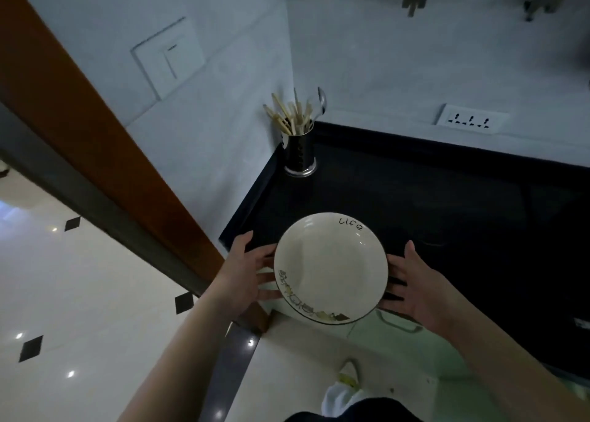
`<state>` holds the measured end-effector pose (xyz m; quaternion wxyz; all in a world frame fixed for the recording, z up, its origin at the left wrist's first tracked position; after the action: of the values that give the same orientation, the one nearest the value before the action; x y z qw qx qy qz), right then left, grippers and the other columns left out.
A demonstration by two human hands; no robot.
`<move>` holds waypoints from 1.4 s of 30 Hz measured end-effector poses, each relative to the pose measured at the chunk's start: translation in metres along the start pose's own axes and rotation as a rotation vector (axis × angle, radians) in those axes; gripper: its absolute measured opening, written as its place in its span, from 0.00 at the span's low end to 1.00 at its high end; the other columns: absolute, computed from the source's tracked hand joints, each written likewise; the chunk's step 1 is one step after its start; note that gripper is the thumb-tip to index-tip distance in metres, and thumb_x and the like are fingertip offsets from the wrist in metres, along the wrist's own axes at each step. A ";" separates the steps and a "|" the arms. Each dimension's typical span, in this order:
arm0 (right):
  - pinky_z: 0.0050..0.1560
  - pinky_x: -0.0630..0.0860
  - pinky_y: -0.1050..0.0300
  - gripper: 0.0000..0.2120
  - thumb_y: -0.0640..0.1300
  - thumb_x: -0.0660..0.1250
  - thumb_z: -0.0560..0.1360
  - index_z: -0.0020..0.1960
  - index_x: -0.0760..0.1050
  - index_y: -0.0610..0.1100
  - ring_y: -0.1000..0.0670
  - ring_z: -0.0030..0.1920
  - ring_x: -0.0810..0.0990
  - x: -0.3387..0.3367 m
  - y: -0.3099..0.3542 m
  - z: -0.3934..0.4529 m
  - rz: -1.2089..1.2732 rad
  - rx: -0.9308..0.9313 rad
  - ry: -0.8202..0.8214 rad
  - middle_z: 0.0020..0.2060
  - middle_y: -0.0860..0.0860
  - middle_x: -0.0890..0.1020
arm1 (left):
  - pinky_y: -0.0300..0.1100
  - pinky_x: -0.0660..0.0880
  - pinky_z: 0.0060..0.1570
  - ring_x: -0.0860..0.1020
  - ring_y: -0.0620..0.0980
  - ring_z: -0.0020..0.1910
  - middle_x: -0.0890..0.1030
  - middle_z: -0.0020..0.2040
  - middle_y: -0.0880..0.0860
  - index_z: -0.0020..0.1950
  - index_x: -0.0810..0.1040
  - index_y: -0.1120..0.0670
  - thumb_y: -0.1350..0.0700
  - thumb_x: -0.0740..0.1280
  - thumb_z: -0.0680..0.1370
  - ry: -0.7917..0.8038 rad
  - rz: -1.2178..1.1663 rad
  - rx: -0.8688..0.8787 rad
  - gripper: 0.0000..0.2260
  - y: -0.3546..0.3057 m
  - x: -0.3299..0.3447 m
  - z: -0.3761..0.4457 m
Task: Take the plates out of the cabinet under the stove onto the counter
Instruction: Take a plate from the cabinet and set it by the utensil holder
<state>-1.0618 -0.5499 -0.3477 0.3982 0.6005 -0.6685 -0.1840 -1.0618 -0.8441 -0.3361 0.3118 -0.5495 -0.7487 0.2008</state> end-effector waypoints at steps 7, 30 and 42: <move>0.44 0.82 0.45 0.36 0.71 0.60 0.71 0.67 0.73 0.46 0.44 0.55 0.83 -0.009 0.045 0.085 -0.005 0.082 -0.012 0.60 0.48 0.80 | 0.55 0.81 0.43 0.82 0.60 0.55 0.83 0.58 0.57 0.60 0.77 0.51 0.40 0.51 0.83 -0.017 0.018 -0.014 0.21 -0.038 0.013 0.065; 0.69 0.66 0.38 0.31 0.62 0.51 0.80 0.76 0.61 0.44 0.38 0.71 0.66 0.013 0.053 0.206 0.033 0.294 -0.228 0.74 0.42 0.66 | 0.54 0.78 0.42 0.75 0.54 0.59 0.70 0.74 0.54 0.66 0.76 0.46 0.36 0.55 0.79 -0.091 0.094 -0.151 0.23 -0.076 -0.014 0.224; 0.71 0.63 0.38 0.30 0.62 0.49 0.81 0.76 0.60 0.45 0.39 0.72 0.65 0.022 0.057 0.212 0.049 0.334 -0.247 0.73 0.42 0.66 | 0.61 0.71 0.57 0.66 0.58 0.73 0.68 0.75 0.54 0.74 0.69 0.49 0.38 0.52 0.82 -0.072 0.063 -0.160 0.25 -0.082 -0.019 0.242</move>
<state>-1.2579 -0.6080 -0.4296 0.2123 0.6147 -0.7479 -0.1333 -1.2815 -0.8777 -0.4632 0.2335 -0.5883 -0.7554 0.1695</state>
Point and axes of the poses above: each hand's wrist, its own z-axis towards the middle knuckle, its own x-axis out of the palm, y = z × x, the point moved 6 cm from there along z, towards the middle knuckle
